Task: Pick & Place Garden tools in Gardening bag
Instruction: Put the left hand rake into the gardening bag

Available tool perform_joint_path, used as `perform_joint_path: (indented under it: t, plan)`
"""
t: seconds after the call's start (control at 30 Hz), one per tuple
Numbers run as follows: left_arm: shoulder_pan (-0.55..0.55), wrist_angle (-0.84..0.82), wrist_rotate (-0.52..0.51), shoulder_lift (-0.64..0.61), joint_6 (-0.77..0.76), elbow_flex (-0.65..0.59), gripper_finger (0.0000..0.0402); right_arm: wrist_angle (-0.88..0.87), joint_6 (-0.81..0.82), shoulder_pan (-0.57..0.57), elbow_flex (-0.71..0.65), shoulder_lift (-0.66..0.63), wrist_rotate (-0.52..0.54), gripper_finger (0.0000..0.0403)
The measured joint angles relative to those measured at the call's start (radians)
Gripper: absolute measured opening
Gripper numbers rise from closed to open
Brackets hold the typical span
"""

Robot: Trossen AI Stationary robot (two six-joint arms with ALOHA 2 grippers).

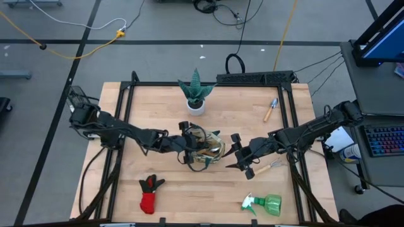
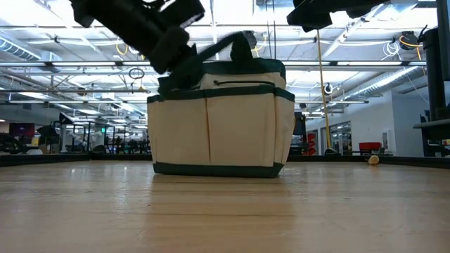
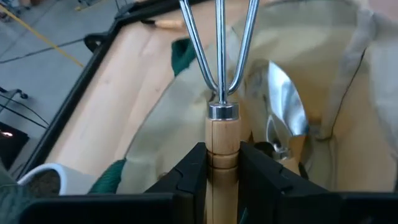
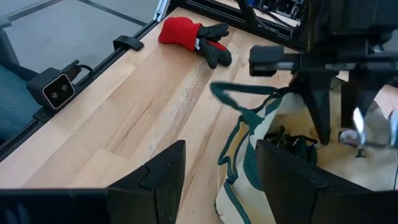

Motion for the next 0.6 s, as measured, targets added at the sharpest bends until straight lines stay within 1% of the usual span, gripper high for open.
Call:
perform_joint_path:
  t: [0.27,0.4,0.6]
  plan:
    - [0.037,-0.024,0.091,0.016,0.118,0.000,0.0081,0.000,0.000,0.000,0.000,0.000,0.000,0.0185]
    - [0.055,-0.030,0.161,0.016,0.169,0.000,0.0081,0.000,0.000,0.000,0.000,0.000,0.000,0.0185]
    - [0.100,-0.074,0.277,0.015,0.179,0.000,0.0081,0.000,0.000,0.000,0.000,0.000,0.000,0.0185]
